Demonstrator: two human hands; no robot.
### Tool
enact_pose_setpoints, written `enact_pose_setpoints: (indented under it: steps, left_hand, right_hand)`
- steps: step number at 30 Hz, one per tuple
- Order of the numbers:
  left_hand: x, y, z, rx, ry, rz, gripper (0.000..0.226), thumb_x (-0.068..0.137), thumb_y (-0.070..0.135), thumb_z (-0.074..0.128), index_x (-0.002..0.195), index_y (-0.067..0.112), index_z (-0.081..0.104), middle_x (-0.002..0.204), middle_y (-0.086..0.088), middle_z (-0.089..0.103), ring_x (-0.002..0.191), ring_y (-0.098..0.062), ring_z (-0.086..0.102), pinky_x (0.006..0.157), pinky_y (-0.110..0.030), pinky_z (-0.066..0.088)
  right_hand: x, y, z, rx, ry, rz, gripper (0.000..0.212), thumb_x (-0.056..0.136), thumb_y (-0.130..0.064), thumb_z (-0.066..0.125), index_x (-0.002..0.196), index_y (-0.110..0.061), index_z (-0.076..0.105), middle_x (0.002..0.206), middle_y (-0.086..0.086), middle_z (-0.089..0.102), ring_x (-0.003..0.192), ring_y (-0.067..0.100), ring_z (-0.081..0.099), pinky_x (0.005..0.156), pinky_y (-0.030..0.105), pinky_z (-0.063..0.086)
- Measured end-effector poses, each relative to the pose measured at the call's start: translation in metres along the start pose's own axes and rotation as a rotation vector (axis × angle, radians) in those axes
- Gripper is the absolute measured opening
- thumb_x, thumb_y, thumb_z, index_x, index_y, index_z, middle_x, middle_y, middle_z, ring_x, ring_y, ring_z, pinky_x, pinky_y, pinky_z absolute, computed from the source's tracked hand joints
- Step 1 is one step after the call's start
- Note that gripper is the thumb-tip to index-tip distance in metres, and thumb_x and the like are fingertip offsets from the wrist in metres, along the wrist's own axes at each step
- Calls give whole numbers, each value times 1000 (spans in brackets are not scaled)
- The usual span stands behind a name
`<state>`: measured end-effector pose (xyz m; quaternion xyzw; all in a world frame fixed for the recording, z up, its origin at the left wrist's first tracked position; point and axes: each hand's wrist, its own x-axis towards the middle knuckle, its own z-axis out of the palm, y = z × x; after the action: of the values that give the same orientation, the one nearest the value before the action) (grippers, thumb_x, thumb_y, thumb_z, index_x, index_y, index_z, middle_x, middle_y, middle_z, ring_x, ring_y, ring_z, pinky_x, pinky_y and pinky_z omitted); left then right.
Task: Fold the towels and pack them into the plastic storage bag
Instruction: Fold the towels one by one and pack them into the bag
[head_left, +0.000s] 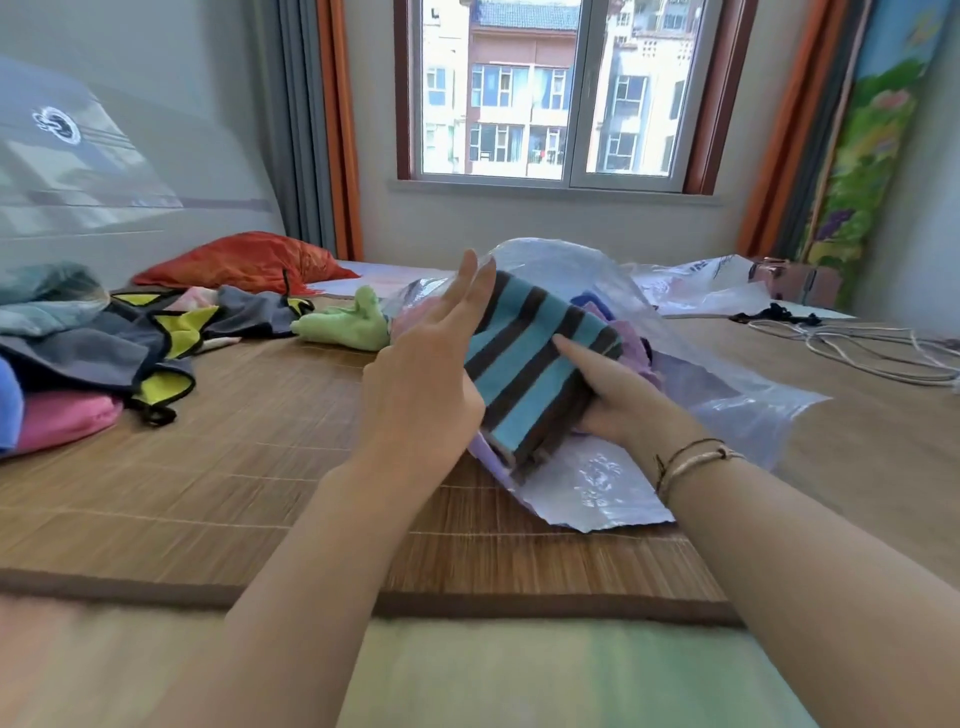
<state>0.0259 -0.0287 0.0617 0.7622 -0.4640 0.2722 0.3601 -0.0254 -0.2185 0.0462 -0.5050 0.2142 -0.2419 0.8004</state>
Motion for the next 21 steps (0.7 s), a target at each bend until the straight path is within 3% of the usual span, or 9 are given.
enact_pose_setpoints:
  steps: [2, 5, 9, 13, 15, 17, 19, 21]
  left_hand:
    - [2, -2, 1, 28, 1, 84, 86, 82, -8, 50, 147, 43, 25, 159, 18, 6, 135, -22, 38, 82, -40, 56]
    - [14, -1, -1, 89, -48, 210, 80, 81, -10, 53, 144, 36, 37, 160, 13, 0, 141, -23, 29, 104, -49, 41]
    - [27, 9, -4, 119, -132, 214, 96, 73, -16, 50, 151, 32, 21, 157, 24, -4, 112, -22, 56, 78, -34, 52]
    - [36, 9, -6, 124, -141, 228, 96, 74, -15, 49, 152, 31, 15, 154, 31, -6, 120, -27, 53, 82, -39, 54]
    - [44, 8, -10, 101, -134, 246, 90, 78, -12, 48, 151, 31, 19, 153, 32, -3, 112, -23, 59, 81, -33, 53]
    - [49, 8, -14, 98, -138, 251, 85, 82, -8, 48, 150, 34, 21, 151, 35, 0, 103, -17, 61, 76, -25, 50]
    - [53, 7, -17, 118, -130, 262, 82, 84, -5, 49, 149, 37, 23, 153, 33, 6, 111, -14, 58, 79, -26, 53]
    - [56, 8, -16, 149, -137, 263, 81, 84, -2, 51, 147, 40, 23, 156, 23, 11, 122, -15, 51, 82, -29, 54]
  right_hand:
    - [-4, 10, -10, -58, -57, 106, 30, 91, -19, 63, 120, -15, 59, 119, 10, 66, 107, 27, 62, 80, 43, 52]
    - [-3, 16, -24, 51, -63, 64, 39, 90, -13, 61, 129, -13, 55, 122, 12, 65, 109, 28, 63, 72, 39, 56]
    - [8, 17, -17, 297, -57, -69, 39, 95, -8, 53, 134, -7, 49, 128, 18, 61, 113, 32, 60, 59, 36, 58]
    - [34, 1, 0, 282, 18, -171, 39, 95, -6, 51, 134, -11, 48, 127, 18, 60, 113, 36, 60, 68, 40, 58]
    - [54, -9, 4, 33, 158, -274, 37, 96, -9, 51, 133, -13, 48, 129, 17, 59, 115, 36, 58, 83, 46, 55]
    - [71, -17, 2, -549, 344, -365, 43, 98, -22, 49, 138, -7, 42, 133, 19, 55, 121, 36, 54, 98, 43, 46]
    - [73, -20, -3, -1240, 556, -276, 58, 99, -41, 42, 138, 1, 35, 127, 19, 57, 115, 35, 57, 87, 36, 46]
    - [60, -19, -8, -1509, 645, -217, 63, 98, -51, 38, 133, 2, 39, 120, 16, 60, 109, 32, 60, 77, 34, 46]
